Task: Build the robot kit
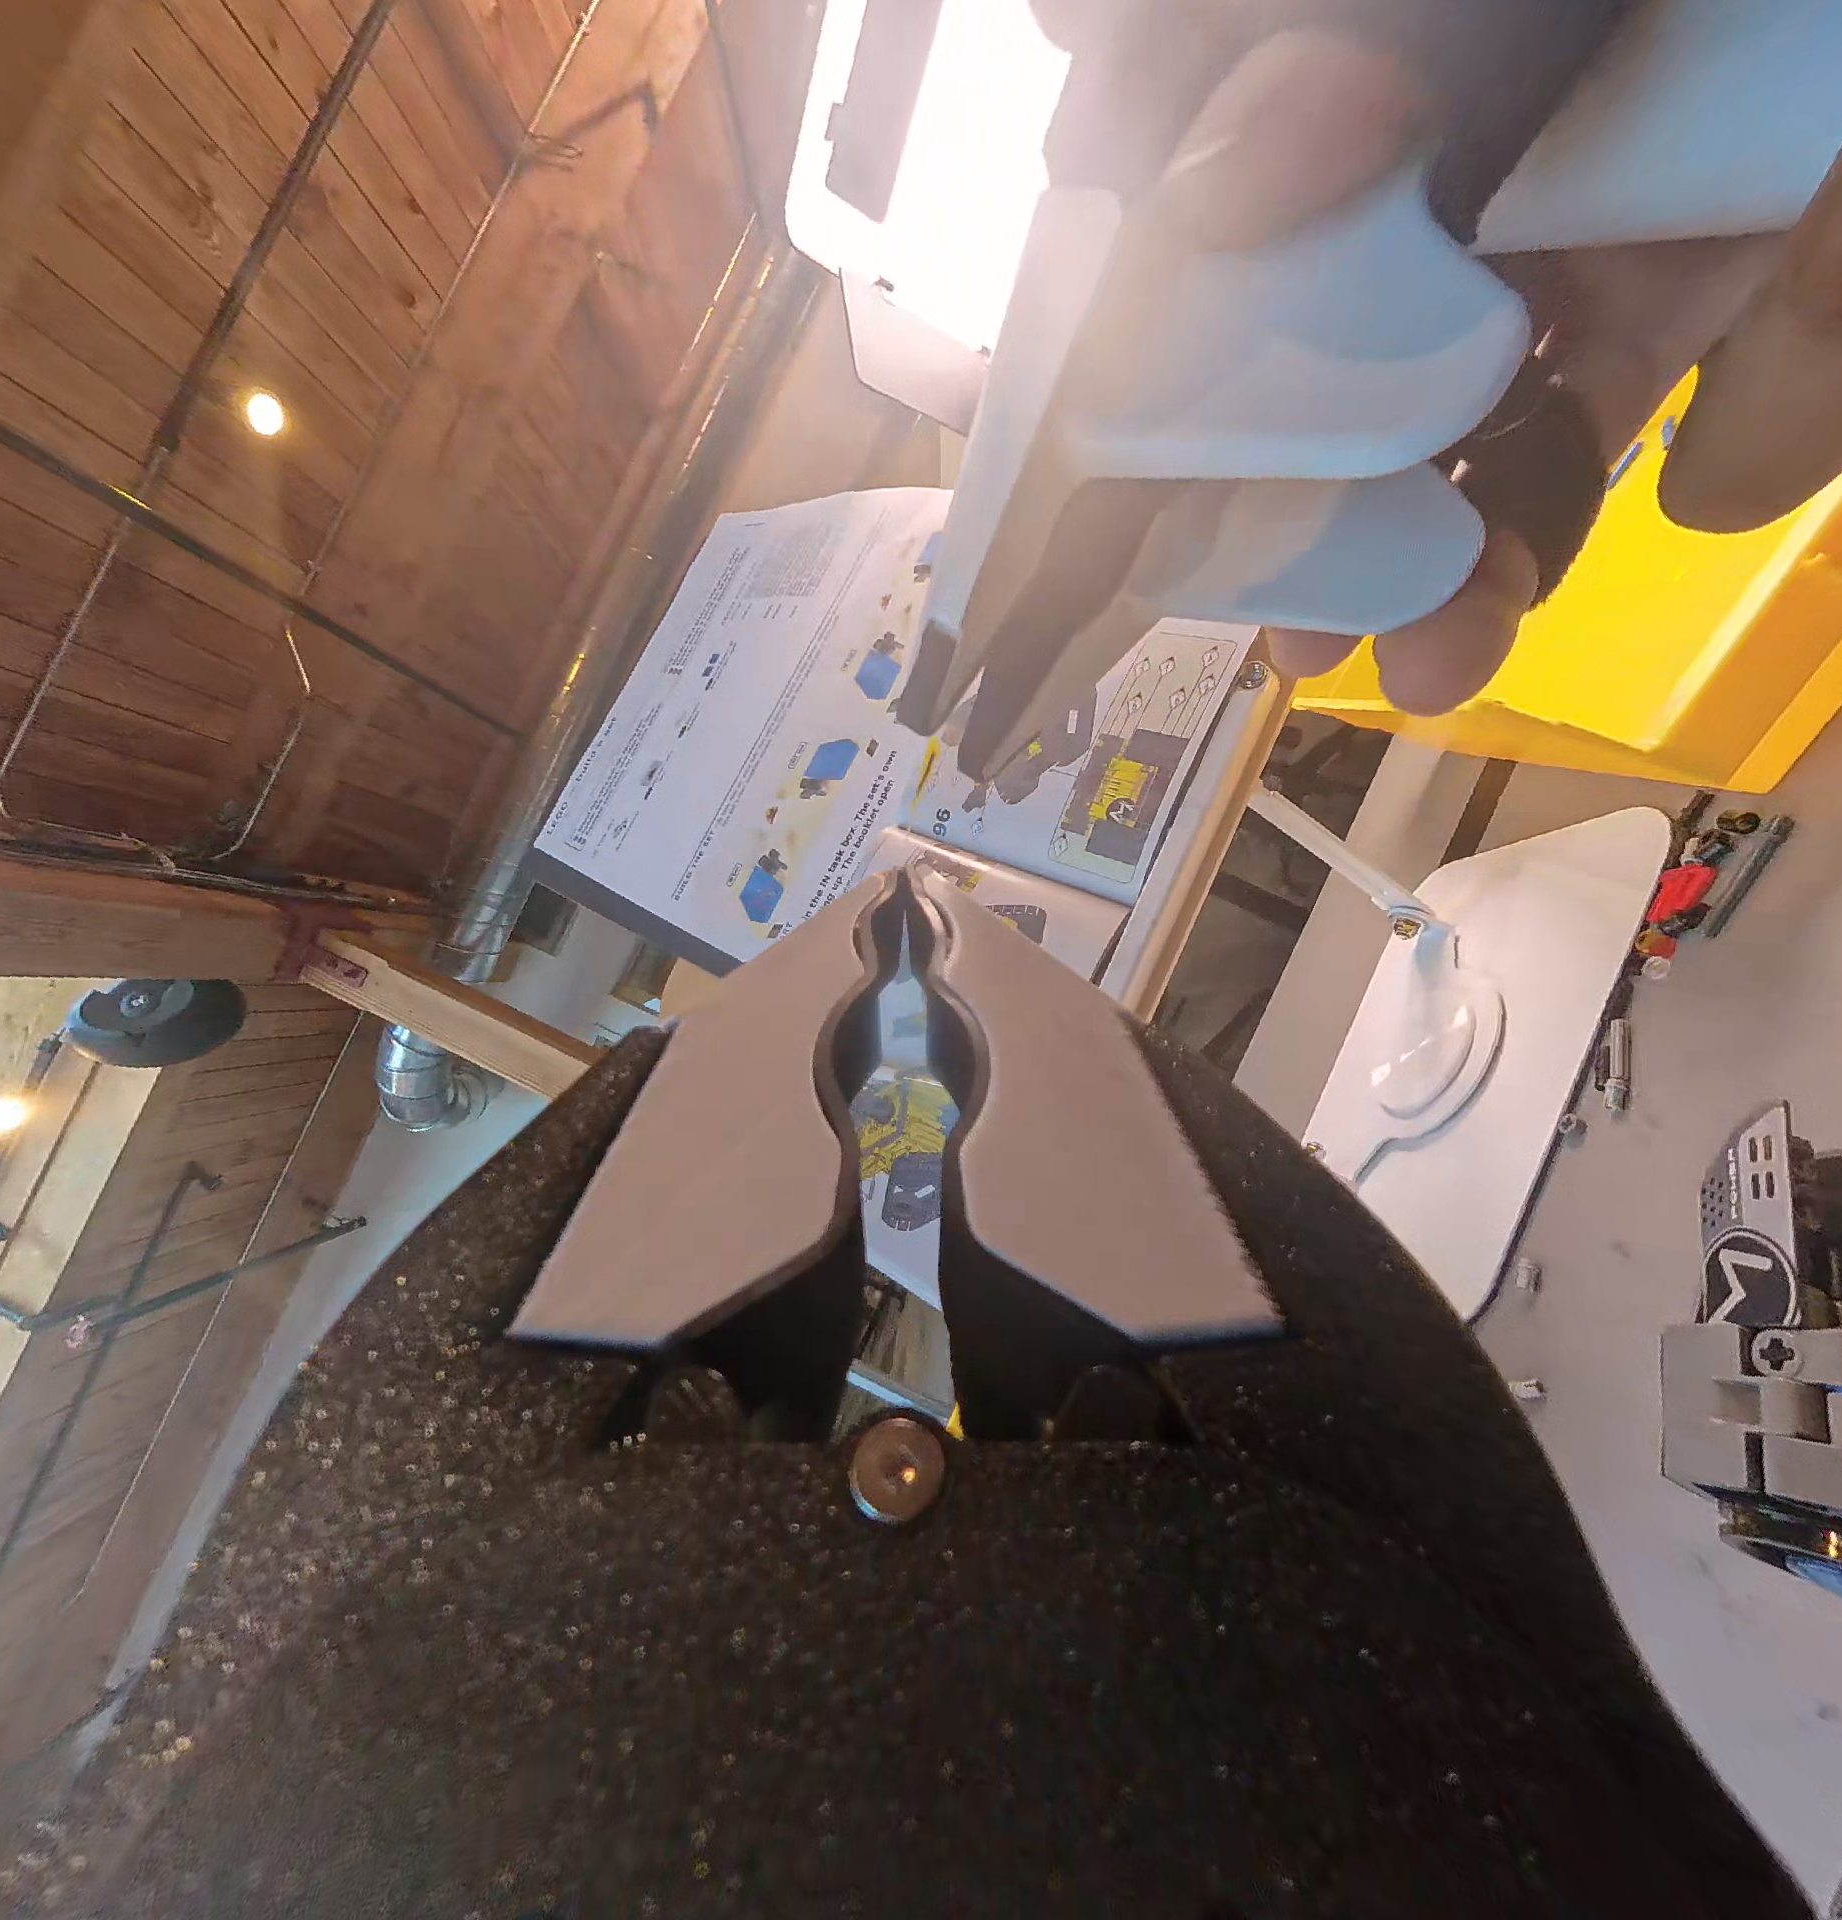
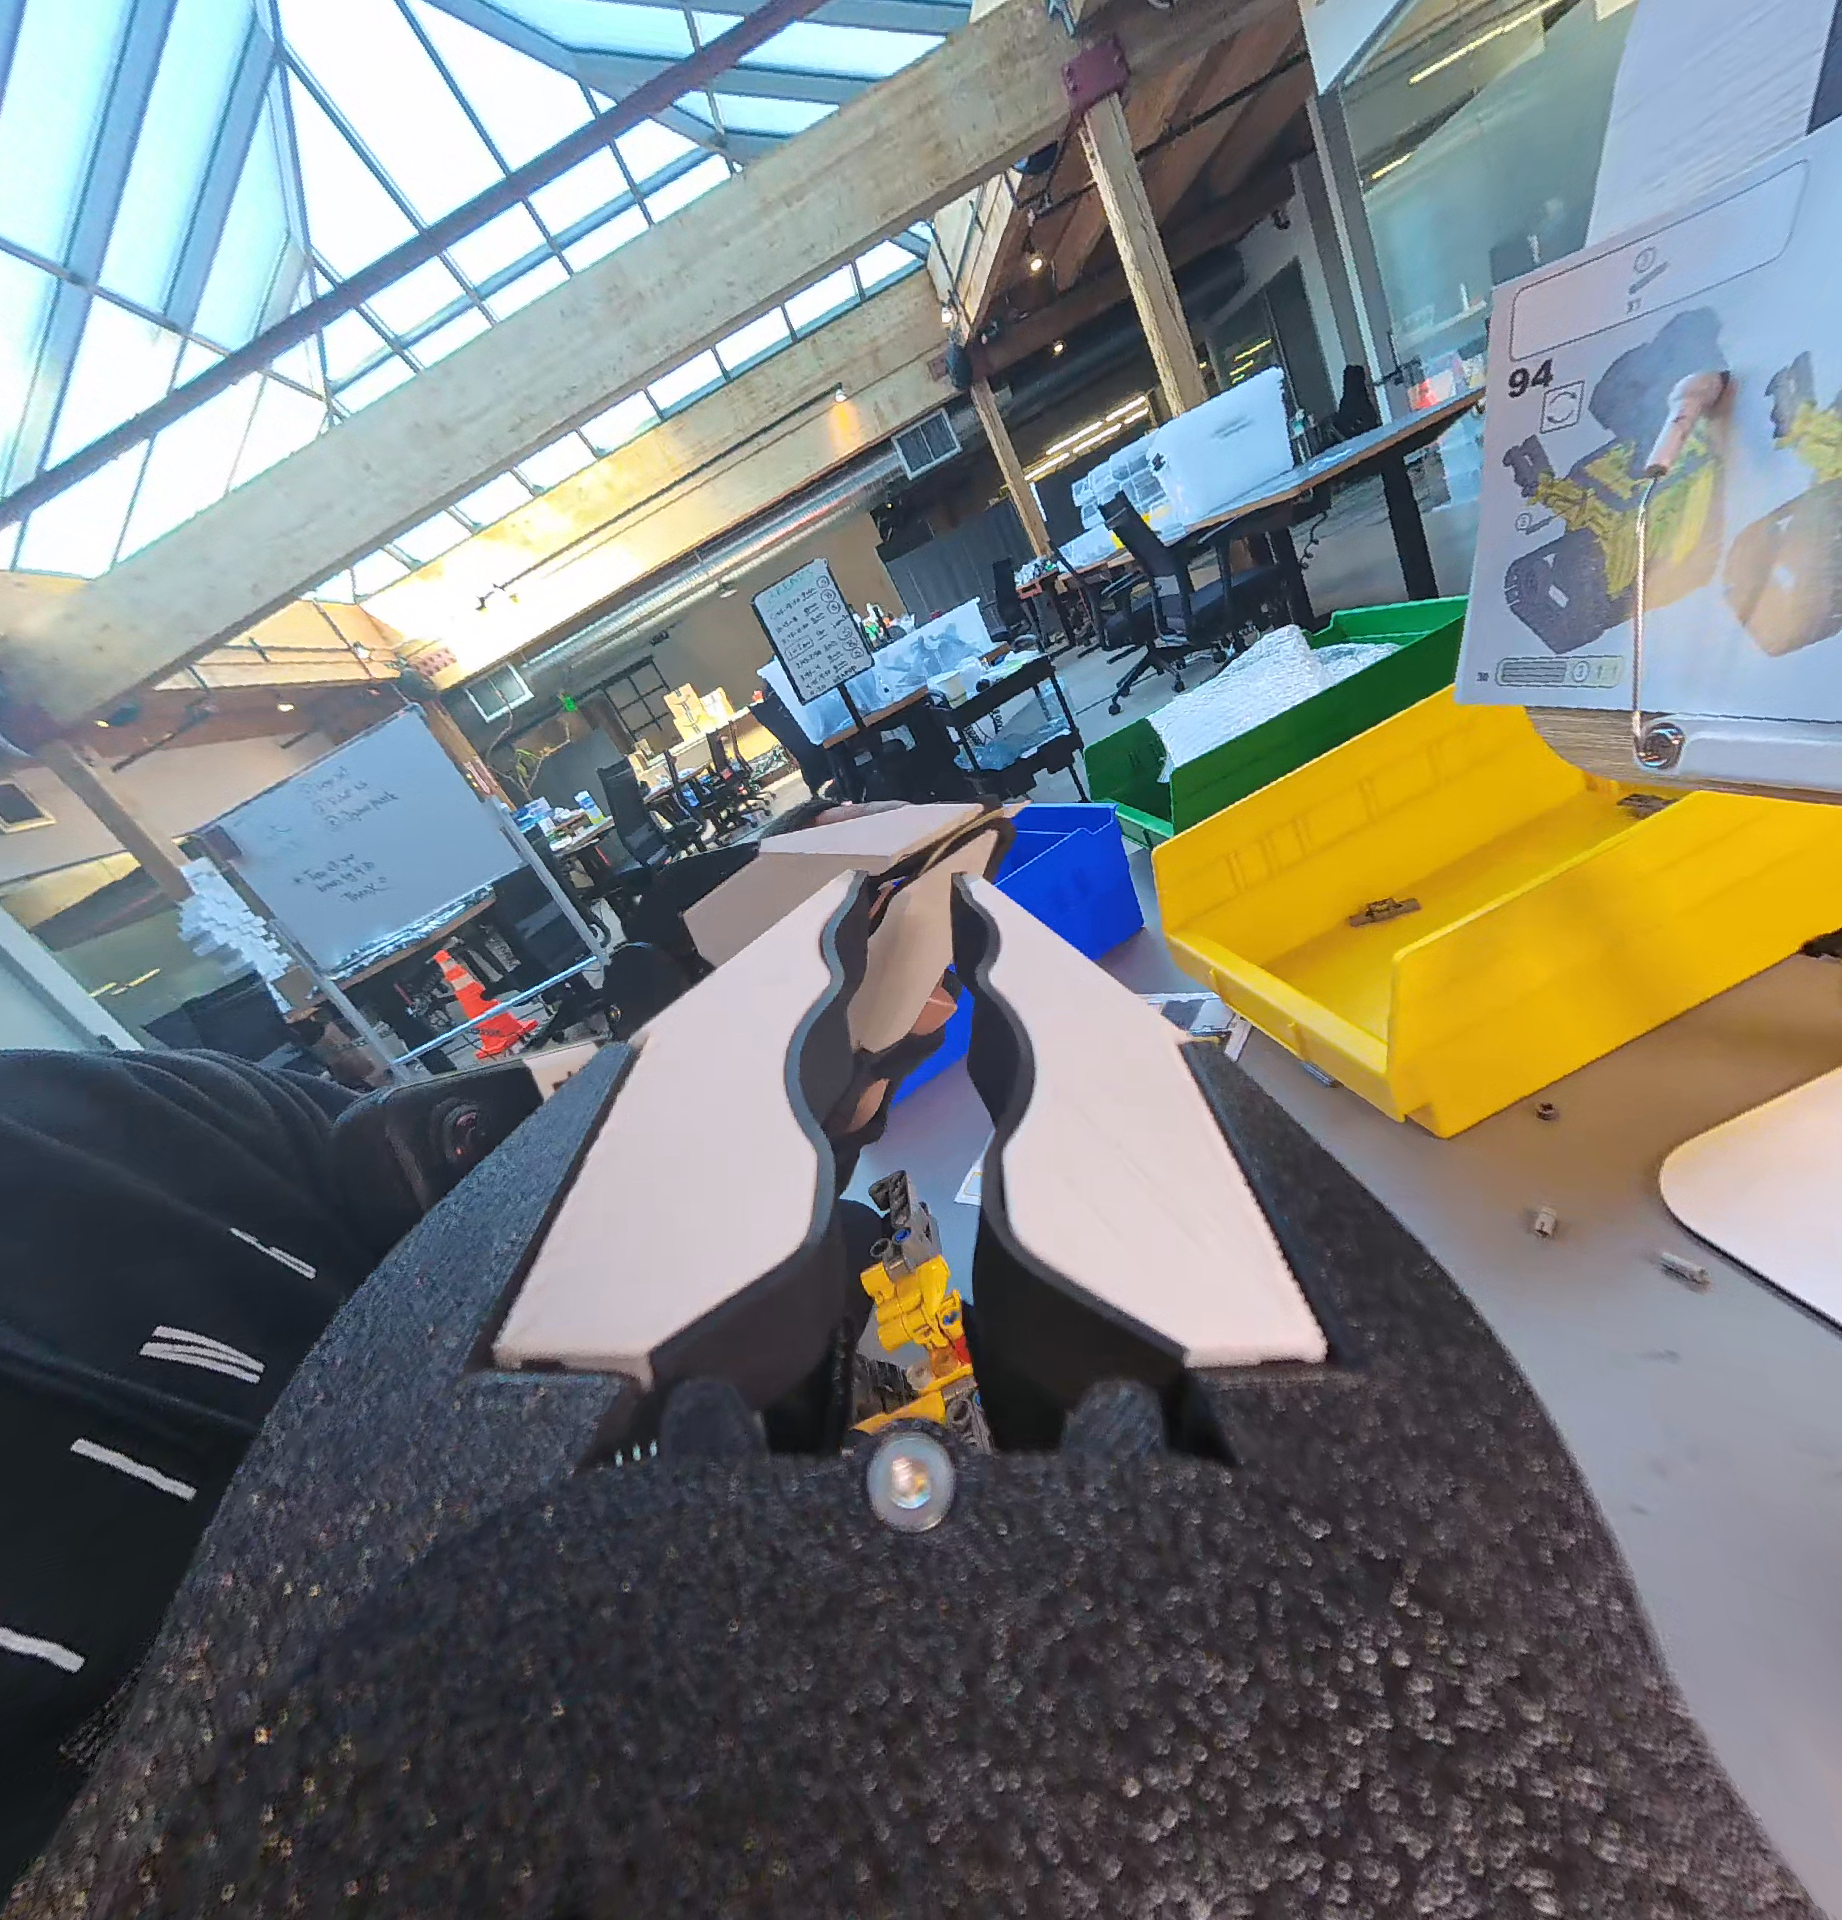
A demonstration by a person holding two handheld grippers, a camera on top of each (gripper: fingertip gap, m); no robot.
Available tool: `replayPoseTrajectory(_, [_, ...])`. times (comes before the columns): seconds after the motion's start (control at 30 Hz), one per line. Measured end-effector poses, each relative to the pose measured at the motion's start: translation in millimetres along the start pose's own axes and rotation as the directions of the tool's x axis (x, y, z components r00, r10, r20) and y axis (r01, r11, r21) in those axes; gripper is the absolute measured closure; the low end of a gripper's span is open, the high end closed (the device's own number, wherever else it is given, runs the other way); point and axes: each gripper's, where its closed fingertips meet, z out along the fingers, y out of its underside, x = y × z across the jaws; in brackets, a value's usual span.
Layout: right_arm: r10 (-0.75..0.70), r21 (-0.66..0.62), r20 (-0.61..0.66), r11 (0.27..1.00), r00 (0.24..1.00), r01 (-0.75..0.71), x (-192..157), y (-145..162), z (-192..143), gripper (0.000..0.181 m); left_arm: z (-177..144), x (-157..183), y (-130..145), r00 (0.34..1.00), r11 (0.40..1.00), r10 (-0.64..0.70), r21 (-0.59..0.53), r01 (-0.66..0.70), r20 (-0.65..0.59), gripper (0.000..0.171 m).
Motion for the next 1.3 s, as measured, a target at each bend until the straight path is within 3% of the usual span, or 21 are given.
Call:
replayPoseTrajectory(0.57, [0.007,0.006,0.004,1.000,1.000,-0.007,3.8,-0.5,-2.3,0.181,-0.1,2.0,-3.4,0.999,0.999,0.041,0.012,-0.041,0.001,0.171])
replayPoseTrajectory(0.63, [-0.017,0.000,0.008,1.000,1.000,0.017,4.0,-2.9,-5.2,0.181,-1.4,6.5,-6.4,0.998,0.999,-0.012,0.040,0.014,-0.060,0.171])
replayPoseTrajectory(0.73, [-0.084,-0.031,0.022,0.996,0.996,0.085,1.8,-7.6,-11.8,0.181,-5.7,7.4,-15.7,0.952,0.965,-0.230,0.077,0.250,-0.204,0.159])
replayPoseTrajectory(0.8, [-0.151,-0.056,0.037,0.987,0.988,0.153,-1.2,-12.0,-18.1,0.181,-10.4,2.6,-24.6,0.832,0.868,-0.435,0.084,0.489,-0.345,0.156])
replayPoseTrajectory(0.9, [-0.228,-0.097,0.070,0.967,0.971,0.235,-7.2,-16.3,-28.7,0.181,-16.0,-12.1,-28.1,0.566,0.640,-0.655,0.031,0.768,-0.500,0.151])
replayPoseTrajectory(1.0, [-0.268,-0.106,0.108,0.954,0.957,0.279,-14.7,-18.5,-34.3,0.181,-21.9,-19.2,-30.1,0.355,0.462,-0.718,-0.029,0.886,-0.598,0.156])
replayPoseTrajectory(1.1, [-0.300,-0.156,0.173,0.932,0.938,0.327,-24.2,-9.5,-36.7,0.181,-27.4,-5.3,-37.2,0.052,0.293,-0.714,-0.231,0.928,-0.698,0.144])
replayPoseTrajectory(1.17, [-0.297,-0.193,0.212,0.921,0.931,0.338,-29.2,-1.6,-37.7,0.181,-35.0,1.4,-47.9,-0.084,0.228,-0.663,-0.307,0.924,-0.744,0.143])
replayPoseTrajectory(1.2, [-0.296,-0.212,0.224,0.915,0.928,0.343,-30.6,2.3,-37.8,0.181,-37.0,4.7,-51.4,-0.116,0.220,-0.649,-0.331,0.918,-0.752,0.144])
replayPoseTrajectory(1.3, [-0.302,-0.238,0.239,0.903,0.923,0.357,-32.7,9.0,-36.6,0.181,-40.8,14.2,-57.3,-0.137,0.250,-0.629,-0.366,0.896,-0.765,0.149])
